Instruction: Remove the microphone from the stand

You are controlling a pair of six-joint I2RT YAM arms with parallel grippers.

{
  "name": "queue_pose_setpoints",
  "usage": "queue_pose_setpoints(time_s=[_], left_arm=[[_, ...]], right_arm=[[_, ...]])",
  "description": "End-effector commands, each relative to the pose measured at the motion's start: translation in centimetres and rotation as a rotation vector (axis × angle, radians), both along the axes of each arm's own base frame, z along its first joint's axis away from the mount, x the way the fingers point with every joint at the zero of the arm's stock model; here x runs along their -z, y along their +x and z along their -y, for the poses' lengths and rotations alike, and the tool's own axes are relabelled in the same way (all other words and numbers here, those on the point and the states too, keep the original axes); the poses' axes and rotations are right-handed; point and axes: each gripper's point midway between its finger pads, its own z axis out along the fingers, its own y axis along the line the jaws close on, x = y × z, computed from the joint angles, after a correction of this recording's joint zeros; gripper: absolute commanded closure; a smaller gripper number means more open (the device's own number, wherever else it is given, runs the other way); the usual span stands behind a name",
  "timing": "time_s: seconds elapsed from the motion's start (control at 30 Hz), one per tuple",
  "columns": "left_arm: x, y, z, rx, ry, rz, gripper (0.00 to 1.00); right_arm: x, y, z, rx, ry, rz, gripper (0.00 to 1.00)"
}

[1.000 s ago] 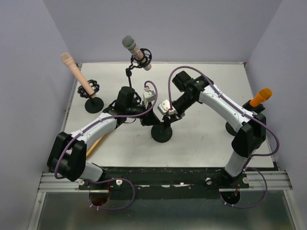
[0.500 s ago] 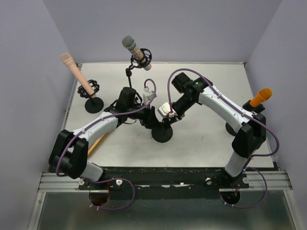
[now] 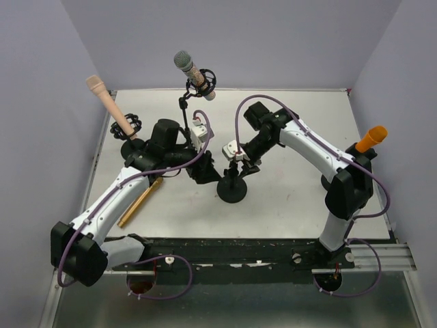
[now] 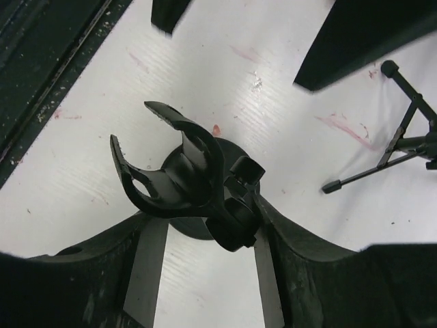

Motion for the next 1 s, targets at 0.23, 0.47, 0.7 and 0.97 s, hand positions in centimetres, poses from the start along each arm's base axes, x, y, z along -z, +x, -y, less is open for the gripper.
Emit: queue_pose_setpoints(time_s=[0.23,0.47,0.7,0.97], left_arm=[[-4.6,-1.9,-3.8,-0.065,0.055,0.265,0.24],[-5.8,-1.9,-5.3,-0.091,0.103,0.384,0.24],[-7.0,-1.8,-5.8,-0.078,0.128,0.438,0.24],[-7.4,-1.4,-5.7,-0.069,0.136,0.450,0.24]], right_arm=[[-0.1,0.0,-0.1,0.171,-0.008,-0.134,0.00],[-1.2,0.9,-0.7,0.292,0.021,-0.156,0.00],[-3.2,1.5,-0.3,0.279,0.028,-0.072,0.00],[-3.0,2.0,-0.2,0.263,0.019,-0.030,0.17]])
